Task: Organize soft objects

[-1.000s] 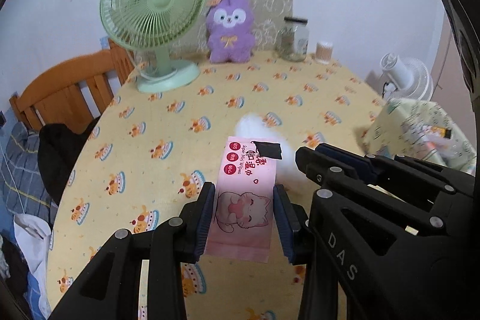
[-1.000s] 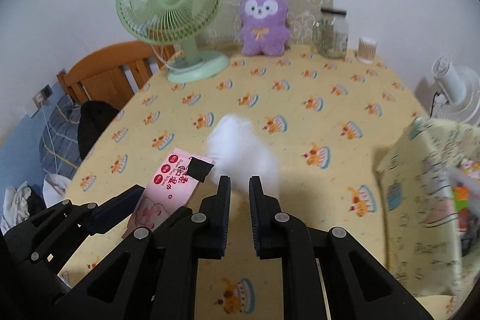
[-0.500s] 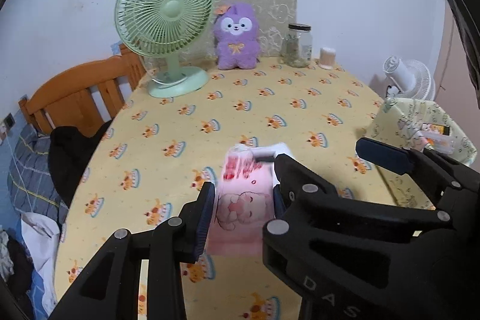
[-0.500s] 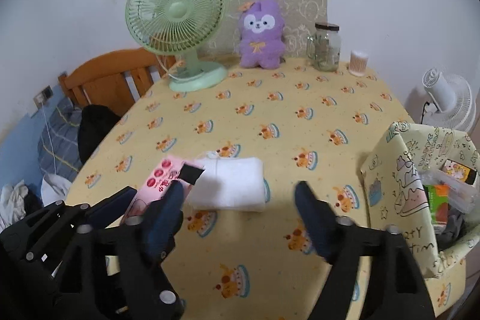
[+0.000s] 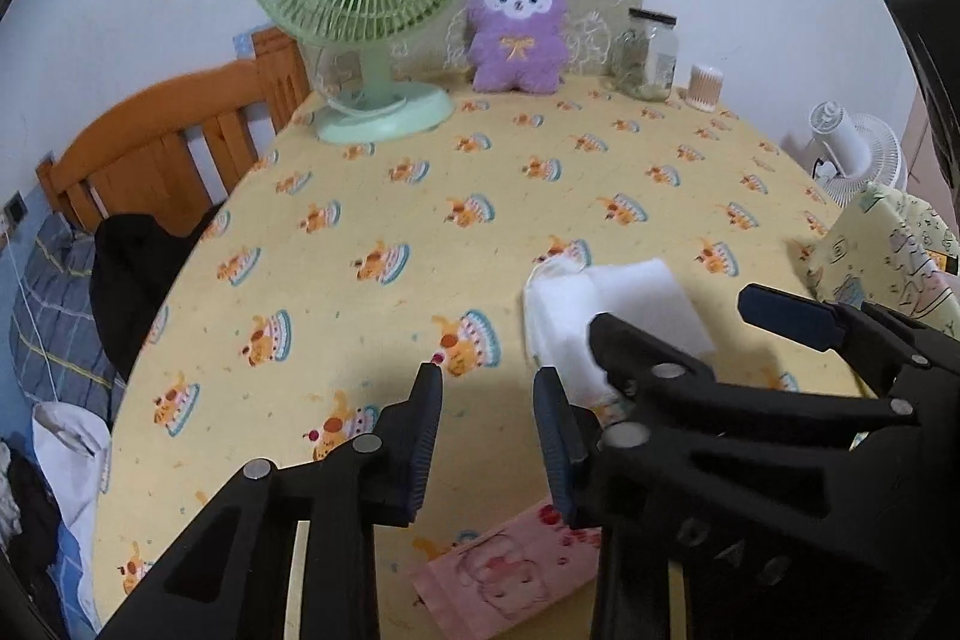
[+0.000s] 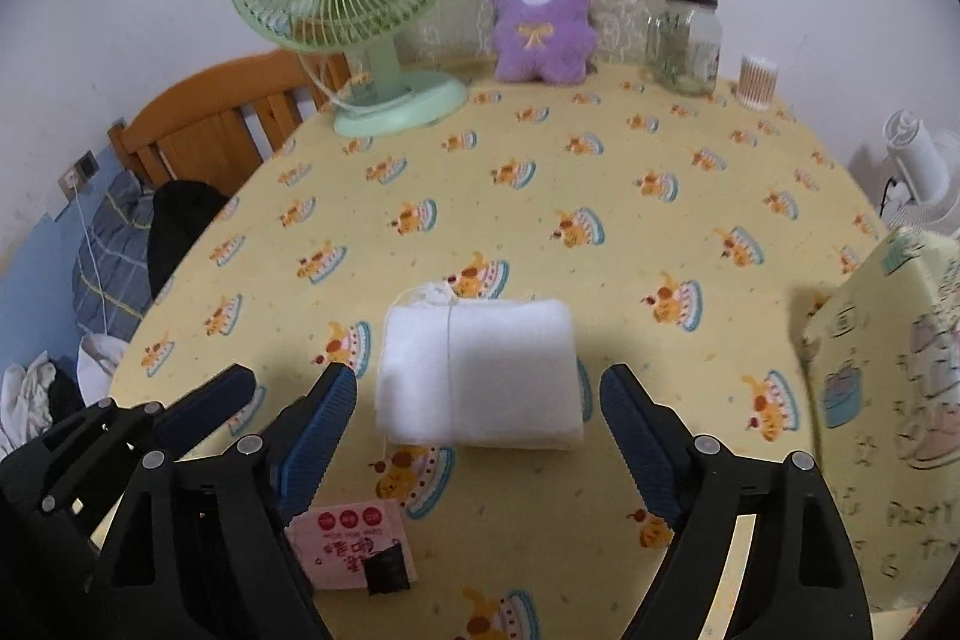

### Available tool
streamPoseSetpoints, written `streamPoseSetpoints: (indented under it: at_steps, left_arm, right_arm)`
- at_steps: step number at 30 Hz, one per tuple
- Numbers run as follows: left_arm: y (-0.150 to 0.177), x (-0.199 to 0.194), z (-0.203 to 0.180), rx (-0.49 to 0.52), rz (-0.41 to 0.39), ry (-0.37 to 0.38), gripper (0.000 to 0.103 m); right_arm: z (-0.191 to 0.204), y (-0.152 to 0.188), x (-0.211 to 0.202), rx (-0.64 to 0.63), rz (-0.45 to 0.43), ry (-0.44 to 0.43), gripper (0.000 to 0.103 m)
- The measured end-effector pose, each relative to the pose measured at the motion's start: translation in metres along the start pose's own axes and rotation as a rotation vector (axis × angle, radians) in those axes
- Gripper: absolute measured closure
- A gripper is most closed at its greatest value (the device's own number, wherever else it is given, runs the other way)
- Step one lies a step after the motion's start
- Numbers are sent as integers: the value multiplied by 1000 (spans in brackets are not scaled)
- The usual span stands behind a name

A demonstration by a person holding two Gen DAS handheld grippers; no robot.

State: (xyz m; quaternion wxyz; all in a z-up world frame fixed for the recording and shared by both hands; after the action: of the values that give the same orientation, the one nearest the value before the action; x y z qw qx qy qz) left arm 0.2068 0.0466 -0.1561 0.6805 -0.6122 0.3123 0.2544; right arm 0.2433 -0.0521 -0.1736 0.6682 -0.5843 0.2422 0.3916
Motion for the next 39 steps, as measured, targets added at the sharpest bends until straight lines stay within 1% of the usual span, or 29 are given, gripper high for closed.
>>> streamPoseSetpoints:
  at_steps: [1,2,3,4,5,6,11,14,16,18,22,29,32,33,35,36,38,39]
  left_arm:
    - [2,1,3,-9,3,3,63]
    - [4,2,6,-18,6,3,60]
    - [6,2,10,-26,9,4,52]
    - [9,1,13,-37,9,9,40]
    - [12,0,16,-44,10,7,35]
    - [16,-1,19,-58,13,-1,33]
    - [29,-1,21,-98,49,19,32]
    - [34,-5,16,-120,48,33,31]
    - [36,-9,7,-93,41,43,31]
    - [39,-15,-3,-53,30,43,31]
    - [45,-24,-19,6,14,56,30]
    - [59,-22,-31,77,22,14,30]
    - [63,-15,-29,103,32,-30,32]
    - [62,-14,-27,100,22,-26,32]
    - [59,-12,-24,103,22,-30,36]
    - [57,-10,-22,102,21,-30,43]
    - [54,-7,-20,95,25,-13,50]
    - [52,-5,-19,87,33,9,54]
  right_arm:
    - [-1,1,3,1,7,1,17]
    - [-2,3,6,1,14,1,17]
    - [-2,4,8,3,18,1,17]
    - [-3,6,9,7,20,4,17]
    - [-3,7,9,11,21,3,17]
    - [-4,9,10,17,23,-2,17]
    - [-1,19,11,14,48,-15,17]
    - [2,25,9,-3,55,-26,17]
    - [2,31,3,-23,45,-33,17]
    - [0,35,-2,-35,35,-13,17]
    - [-10,44,-11,-22,35,4,17]
    - [-15,65,-24,-37,46,17,17]
    - [-16,71,-22,-36,61,17,17]
    - [-15,72,-20,-37,67,18,17]
    - [-15,72,-19,-27,66,15,17]
    - [-15,70,-18,-25,68,14,17]
    - [-13,66,-15,-20,68,15,17]
    - [-13,64,-13,-19,67,14,17]
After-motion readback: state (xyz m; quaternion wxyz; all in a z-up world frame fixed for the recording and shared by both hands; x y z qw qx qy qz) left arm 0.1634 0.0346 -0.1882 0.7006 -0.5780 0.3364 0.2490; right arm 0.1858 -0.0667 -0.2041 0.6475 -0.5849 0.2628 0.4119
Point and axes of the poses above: each gripper's, at about its wrist camera, not at the fingertips, and x roughly the way its jaws point, z to its left, y to its underside, the point moved 4 cm from there along x, roughly the way its jaws point, and after that the axes turned 4 degrees about x, right-handed, at the moved point
